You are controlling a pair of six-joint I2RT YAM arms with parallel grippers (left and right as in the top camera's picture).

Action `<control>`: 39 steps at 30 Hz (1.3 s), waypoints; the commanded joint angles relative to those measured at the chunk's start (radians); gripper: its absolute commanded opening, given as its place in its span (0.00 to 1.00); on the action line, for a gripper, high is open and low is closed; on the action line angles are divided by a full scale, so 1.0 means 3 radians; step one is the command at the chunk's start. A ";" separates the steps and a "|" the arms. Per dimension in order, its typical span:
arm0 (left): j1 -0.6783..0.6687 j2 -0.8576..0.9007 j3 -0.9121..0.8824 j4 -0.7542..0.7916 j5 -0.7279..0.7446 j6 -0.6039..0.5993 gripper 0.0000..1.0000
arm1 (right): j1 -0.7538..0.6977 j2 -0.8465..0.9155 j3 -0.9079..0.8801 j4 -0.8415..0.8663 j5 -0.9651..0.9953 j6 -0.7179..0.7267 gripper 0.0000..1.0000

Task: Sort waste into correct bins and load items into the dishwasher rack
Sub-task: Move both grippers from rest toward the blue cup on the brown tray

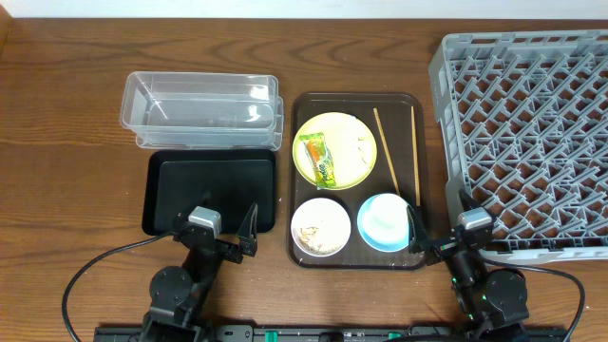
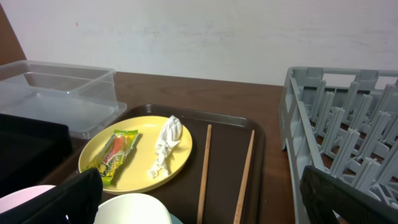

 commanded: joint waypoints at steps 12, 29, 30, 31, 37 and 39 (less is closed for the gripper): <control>0.0008 -0.0020 -0.0056 -0.0111 0.0023 0.0045 0.93 | -0.0058 -0.0017 -0.0014 0.0001 -0.0022 0.0042 0.99; 0.0008 -0.0020 -0.0056 0.0038 -0.0001 0.0042 0.93 | -0.0058 -0.0017 -0.0014 0.0029 -0.0027 0.0045 0.99; 0.0008 -0.0020 -0.0056 0.0036 -0.0001 0.0034 0.93 | -0.0057 -0.0017 -0.0014 0.0025 -0.0025 0.0065 0.99; 0.0008 -0.0020 -0.0056 0.0033 -0.0001 0.0001 0.93 | -0.0058 -0.0017 -0.0014 0.0004 -0.0025 0.0104 0.99; 0.0008 -0.0020 -0.0056 0.0156 -0.0001 -0.0056 0.93 | -0.0058 -0.0017 -0.0014 -0.0001 -0.0025 0.0430 0.99; 0.0008 -0.0020 -0.0056 0.0319 0.0000 -0.0056 0.93 | -0.0057 -0.0017 -0.0014 0.0000 -0.0025 0.0530 0.99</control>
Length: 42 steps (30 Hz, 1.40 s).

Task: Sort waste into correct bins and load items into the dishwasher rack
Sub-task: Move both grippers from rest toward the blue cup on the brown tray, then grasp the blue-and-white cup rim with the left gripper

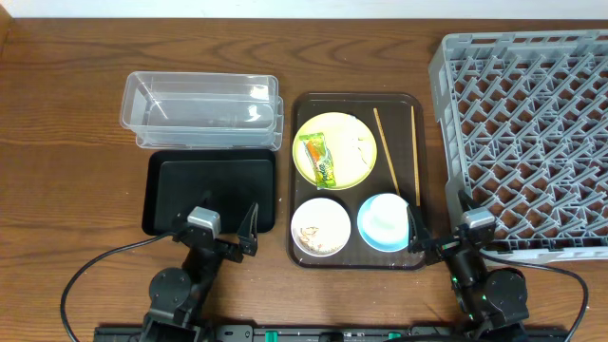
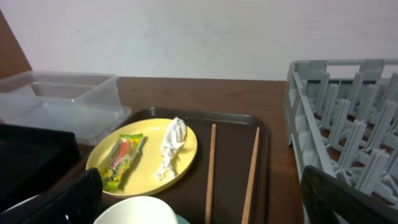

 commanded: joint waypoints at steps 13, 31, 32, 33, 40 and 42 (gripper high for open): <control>0.0008 0.0072 0.0450 0.0423 -0.0003 -0.0141 0.93 | -0.0057 0.0022 0.0498 -0.0008 -0.0324 0.0380 0.99; 0.0008 0.2921 0.3791 -0.2586 0.1240 -0.0282 0.93 | -0.0057 0.2296 0.3375 -0.2584 -0.0664 0.0352 0.99; 0.0008 0.2986 0.3838 -0.2623 0.1339 -0.0356 0.93 | -0.0057 0.2384 0.3399 -0.2616 -0.0665 0.0355 0.99; 0.0008 0.3039 0.3849 -0.2617 0.1497 -0.0467 0.93 | -0.0057 0.2444 0.3399 -0.2644 -0.0674 0.0355 0.99; -0.0174 0.3380 0.3844 -0.2846 0.1848 -0.0652 0.89 | -0.0057 0.2668 0.3399 -0.2804 -0.1061 0.0427 0.99; -0.0333 0.3506 0.3844 -0.3025 0.1671 -0.0654 0.83 | -0.0057 0.2655 0.3403 -0.2736 -0.1057 0.0464 0.99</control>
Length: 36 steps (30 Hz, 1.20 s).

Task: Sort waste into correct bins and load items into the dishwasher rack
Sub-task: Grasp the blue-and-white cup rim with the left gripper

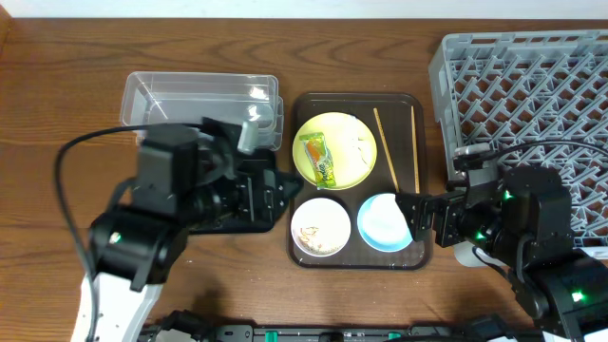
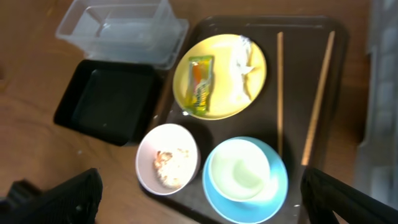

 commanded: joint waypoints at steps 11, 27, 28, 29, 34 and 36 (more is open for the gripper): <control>-0.1502 0.1001 0.0051 0.0046 -0.1352 -0.0205 0.73 | -0.0061 -0.0089 0.0060 -0.0067 0.0196 0.0935 0.94; -0.2009 0.2181 0.0051 0.1003 -0.1476 -0.0567 0.55 | -0.0061 -0.0779 0.0062 -0.0422 0.0781 0.1235 0.96; -0.2009 0.2218 0.0051 0.1053 -0.1478 -0.0608 0.54 | -0.0061 -0.0791 0.0062 -0.0435 0.0778 0.1236 0.96; -0.2009 0.2258 0.0051 0.1101 -0.1486 -0.0659 0.53 | -0.0061 -0.0795 0.0062 -0.0446 0.0776 0.1235 0.96; -0.2009 0.2316 0.0052 0.1241 -0.1486 -0.0875 0.49 | -0.0061 -0.0796 0.0061 -0.0558 0.0716 0.1233 0.96; -0.2009 0.2316 0.0052 0.1270 -0.1488 -0.0916 0.48 | -0.0061 -0.0796 0.0061 -0.0612 0.0716 0.1233 0.96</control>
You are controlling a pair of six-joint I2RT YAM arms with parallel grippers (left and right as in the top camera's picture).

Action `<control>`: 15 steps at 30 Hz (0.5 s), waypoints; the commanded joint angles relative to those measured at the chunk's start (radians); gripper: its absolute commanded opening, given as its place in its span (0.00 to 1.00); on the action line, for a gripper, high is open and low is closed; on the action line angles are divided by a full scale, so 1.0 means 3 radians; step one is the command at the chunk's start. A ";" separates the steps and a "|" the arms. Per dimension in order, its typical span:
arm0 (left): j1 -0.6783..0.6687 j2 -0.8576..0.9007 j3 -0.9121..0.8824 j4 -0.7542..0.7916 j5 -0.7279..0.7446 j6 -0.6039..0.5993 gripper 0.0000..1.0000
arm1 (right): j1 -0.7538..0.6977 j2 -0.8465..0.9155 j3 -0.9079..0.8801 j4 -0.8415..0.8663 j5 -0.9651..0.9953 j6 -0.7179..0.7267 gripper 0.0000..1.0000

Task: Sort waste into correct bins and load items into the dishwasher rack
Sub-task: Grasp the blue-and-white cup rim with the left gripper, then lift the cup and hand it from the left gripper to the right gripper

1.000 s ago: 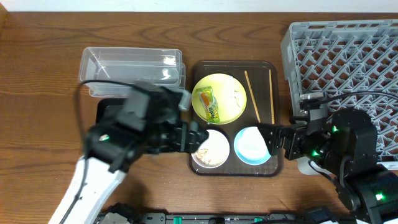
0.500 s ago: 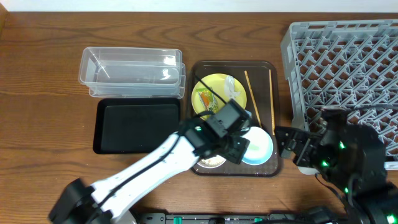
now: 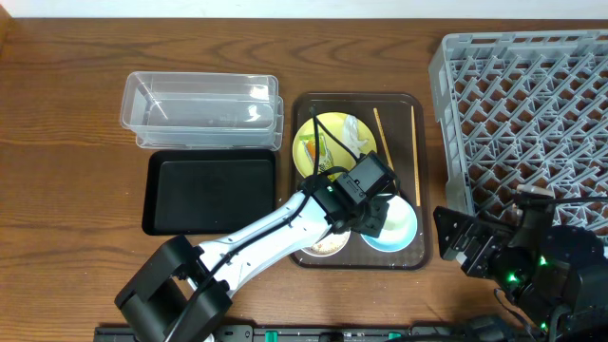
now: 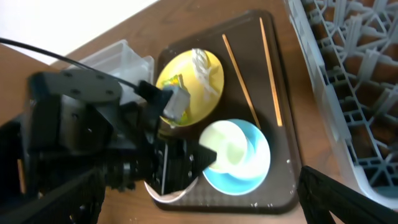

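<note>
On the brown tray (image 3: 304, 100) lie a yellow plate (image 3: 334, 133) with a snack wrapper (image 4: 177, 83) and crumpled tissue (image 4: 202, 62), two chopsticks (image 3: 385, 157), a pink bowl (image 3: 323, 249) with food scraps, and a pale cup (image 4: 227, 146) on a blue plate (image 3: 407, 228). My left gripper (image 3: 369, 211) hangs low over the gap between bowl and cup, fingers apart, holding nothing. My right gripper (image 3: 454, 242) stands open off the tray's front right corner, empty.
The grey dishwasher rack (image 3: 532, 104) fills the right side. A clear plastic bin (image 3: 199, 109) sits at the back left, a black bin (image 3: 214, 195) in front of it. The left arm and its cable cross the tray's front half.
My left arm was over the black bin and now reaches across the tray to the bowl and cup. My right gripper has drawn back from the blue plate toward the front right.
At the two oldest moments both arms rested low at the table's front edge, grippers open. Then both were raised, left over the bins and right beside the tray. Now the left gripper is down at the bowl and cup; nothing on the tray has moved.
</note>
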 commanded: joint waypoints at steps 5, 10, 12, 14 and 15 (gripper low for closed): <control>-0.0001 0.0042 0.0037 0.0009 -0.0203 -0.0158 0.31 | -0.0061 -0.0004 0.0055 -0.0039 -0.0003 0.0034 0.96; 0.0000 0.0080 0.0038 -0.0011 -0.0174 -0.0173 0.06 | -0.0061 -0.0004 0.0055 -0.0043 -0.0004 0.0034 0.98; 0.0027 -0.0015 0.0050 -0.0013 -0.0107 -0.0169 0.06 | -0.0061 -0.0004 0.0055 -0.0042 -0.0003 0.0034 0.99; 0.0076 -0.0141 0.0065 -0.0011 0.0019 -0.0169 0.06 | -0.0061 -0.0004 0.0055 -0.0042 -0.0003 0.0033 0.99; 0.0127 -0.0234 0.0071 -0.0013 0.0113 -0.0168 0.06 | -0.0061 -0.0004 0.0055 -0.0042 -0.0003 0.0034 0.99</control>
